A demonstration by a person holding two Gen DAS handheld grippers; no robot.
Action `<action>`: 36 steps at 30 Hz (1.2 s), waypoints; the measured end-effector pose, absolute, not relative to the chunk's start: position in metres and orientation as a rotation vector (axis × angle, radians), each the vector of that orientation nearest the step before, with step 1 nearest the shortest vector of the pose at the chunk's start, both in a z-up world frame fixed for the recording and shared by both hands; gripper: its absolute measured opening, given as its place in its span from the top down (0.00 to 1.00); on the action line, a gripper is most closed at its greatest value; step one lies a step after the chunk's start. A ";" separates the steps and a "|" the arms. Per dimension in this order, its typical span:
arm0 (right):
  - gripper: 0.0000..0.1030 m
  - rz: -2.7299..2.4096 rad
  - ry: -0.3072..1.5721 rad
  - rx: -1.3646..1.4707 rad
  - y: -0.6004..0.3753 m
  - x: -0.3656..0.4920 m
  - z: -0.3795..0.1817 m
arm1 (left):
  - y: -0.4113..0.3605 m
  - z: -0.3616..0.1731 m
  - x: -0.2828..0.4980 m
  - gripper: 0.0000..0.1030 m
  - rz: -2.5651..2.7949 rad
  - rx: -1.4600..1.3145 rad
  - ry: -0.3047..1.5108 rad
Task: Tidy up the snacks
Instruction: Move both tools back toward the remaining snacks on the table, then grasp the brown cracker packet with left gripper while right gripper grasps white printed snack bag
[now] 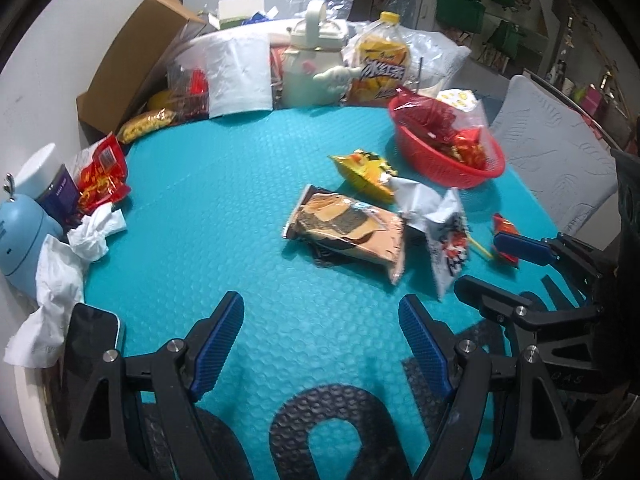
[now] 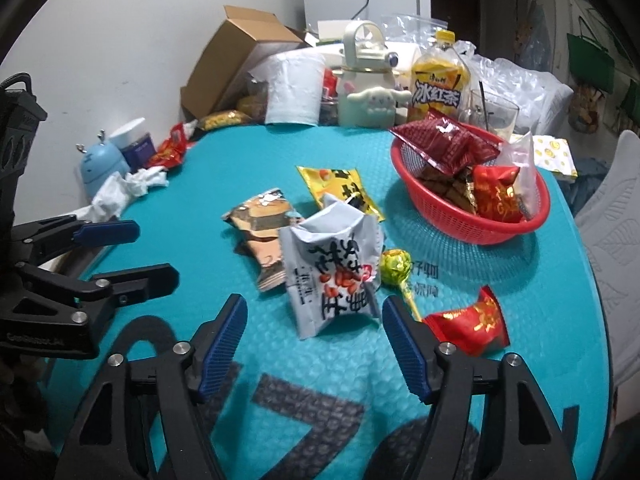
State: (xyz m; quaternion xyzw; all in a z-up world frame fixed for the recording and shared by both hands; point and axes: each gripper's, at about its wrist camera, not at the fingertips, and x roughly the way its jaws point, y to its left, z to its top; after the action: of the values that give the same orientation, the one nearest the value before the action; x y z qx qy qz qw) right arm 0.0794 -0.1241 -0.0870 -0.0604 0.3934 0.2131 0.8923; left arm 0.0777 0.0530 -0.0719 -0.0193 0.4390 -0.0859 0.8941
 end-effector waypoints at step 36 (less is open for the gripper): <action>0.66 0.455 0.881 -0.035 -0.148 0.119 -0.113 | 0.011 -0.107 0.138 0.23 -0.216 0.039 1.006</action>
State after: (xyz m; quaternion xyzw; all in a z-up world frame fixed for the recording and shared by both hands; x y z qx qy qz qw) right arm 0.1194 -0.1481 -0.1127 -0.0170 0.4226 0.2184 0.8795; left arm 0.1380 0.0111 -0.1073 0.0187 0.4811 -0.1033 0.8703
